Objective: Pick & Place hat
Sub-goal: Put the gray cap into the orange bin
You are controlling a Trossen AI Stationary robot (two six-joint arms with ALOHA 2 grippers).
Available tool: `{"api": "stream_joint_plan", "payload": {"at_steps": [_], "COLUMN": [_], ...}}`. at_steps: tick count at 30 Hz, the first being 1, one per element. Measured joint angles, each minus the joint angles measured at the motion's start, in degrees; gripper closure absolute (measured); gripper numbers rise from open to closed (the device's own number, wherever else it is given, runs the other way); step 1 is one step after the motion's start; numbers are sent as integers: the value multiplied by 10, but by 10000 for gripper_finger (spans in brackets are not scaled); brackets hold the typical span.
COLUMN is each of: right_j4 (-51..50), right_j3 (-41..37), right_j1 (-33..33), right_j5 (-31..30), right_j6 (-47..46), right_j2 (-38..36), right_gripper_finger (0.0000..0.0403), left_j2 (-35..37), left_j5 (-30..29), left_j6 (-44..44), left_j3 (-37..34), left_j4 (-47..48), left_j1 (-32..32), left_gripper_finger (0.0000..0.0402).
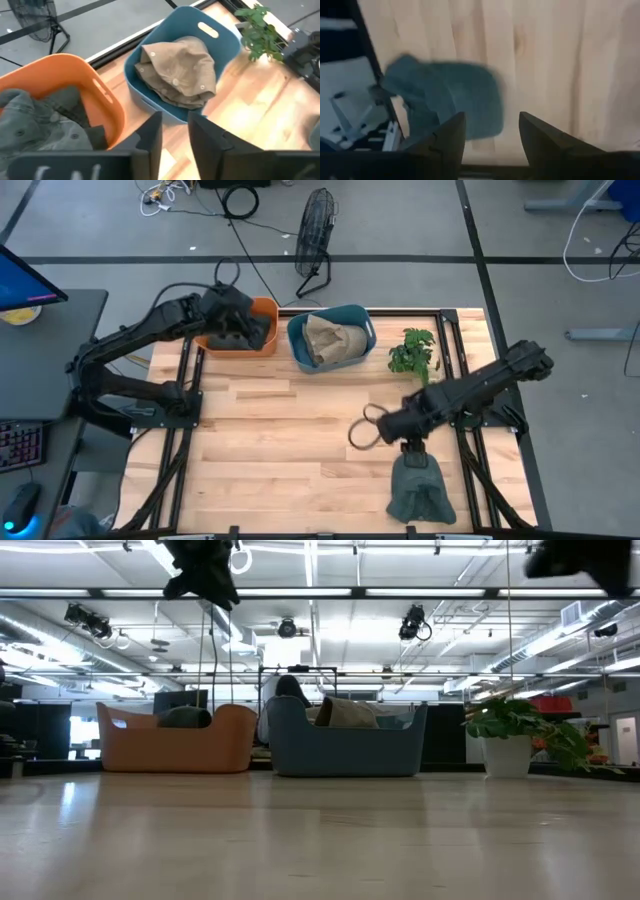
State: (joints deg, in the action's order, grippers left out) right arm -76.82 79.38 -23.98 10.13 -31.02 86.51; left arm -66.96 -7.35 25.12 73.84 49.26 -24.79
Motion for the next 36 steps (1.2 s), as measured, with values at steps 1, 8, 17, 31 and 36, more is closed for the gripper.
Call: {"api": "stream_joint_plan", "payload": {"at_steps": [1,8,17,31,36], "right_j4": [6,94,203,261,263], "right_j3": [-15,-103,-189,-229,-229], "right_j1": [-13,-125,-233,-266,-265], "right_j5": [0,44,-2,-22,-20], "right_j6": [-14,-127,-186,-205,-163], "right_j2": [0,1,6,29,54], "right_gripper_finger": [215,215,215,228,292], "left_j2": [0,0,0,0,0], "left_j5": [0,-4,-5,-5,-5], "left_j6": [0,-3,-7,-4,2], "left_j3": [0,0,0,0,0], "left_j4": [0,1,1,0,0], "left_j1": [5,30,35,35,35], "left_gripper_finger": [295,255,255,257,257]}}
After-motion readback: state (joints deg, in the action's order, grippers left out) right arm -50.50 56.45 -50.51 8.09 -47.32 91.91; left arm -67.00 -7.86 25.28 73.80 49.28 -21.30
